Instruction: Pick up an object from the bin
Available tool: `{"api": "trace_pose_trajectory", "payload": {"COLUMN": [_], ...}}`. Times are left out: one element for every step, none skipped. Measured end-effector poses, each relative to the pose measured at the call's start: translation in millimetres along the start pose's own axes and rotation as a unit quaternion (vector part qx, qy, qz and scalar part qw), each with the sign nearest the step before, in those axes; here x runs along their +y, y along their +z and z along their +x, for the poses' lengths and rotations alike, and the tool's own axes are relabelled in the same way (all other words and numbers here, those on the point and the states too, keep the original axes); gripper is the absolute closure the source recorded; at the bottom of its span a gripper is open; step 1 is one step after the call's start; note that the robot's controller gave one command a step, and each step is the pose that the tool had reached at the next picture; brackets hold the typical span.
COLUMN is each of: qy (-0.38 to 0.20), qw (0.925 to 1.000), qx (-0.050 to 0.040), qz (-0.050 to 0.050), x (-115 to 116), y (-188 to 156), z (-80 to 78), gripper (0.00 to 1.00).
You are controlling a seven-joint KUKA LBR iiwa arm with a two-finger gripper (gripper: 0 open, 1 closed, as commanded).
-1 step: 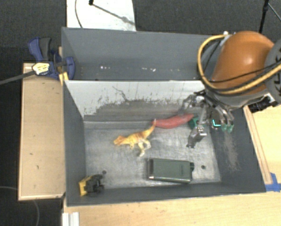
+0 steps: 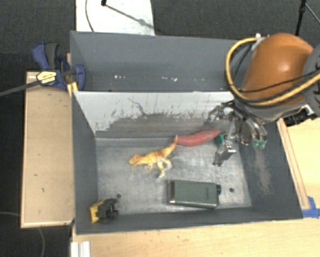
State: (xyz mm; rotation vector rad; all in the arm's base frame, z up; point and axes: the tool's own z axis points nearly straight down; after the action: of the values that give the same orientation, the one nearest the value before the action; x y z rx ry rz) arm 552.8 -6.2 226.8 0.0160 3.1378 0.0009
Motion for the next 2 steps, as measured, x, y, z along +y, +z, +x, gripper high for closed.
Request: {"api": "trace_pose_trajectory", "payload": {"qy": [-0.014,-0.029], "qw": [0.9999,0.9996], "qx": [-0.0017,0.0035], "qz": [0.0,0.0], "x": [13.6,31.9], "y": [65.8,73.8], "z": [30.4,66.8], "gripper": [0.0,0.0]}}
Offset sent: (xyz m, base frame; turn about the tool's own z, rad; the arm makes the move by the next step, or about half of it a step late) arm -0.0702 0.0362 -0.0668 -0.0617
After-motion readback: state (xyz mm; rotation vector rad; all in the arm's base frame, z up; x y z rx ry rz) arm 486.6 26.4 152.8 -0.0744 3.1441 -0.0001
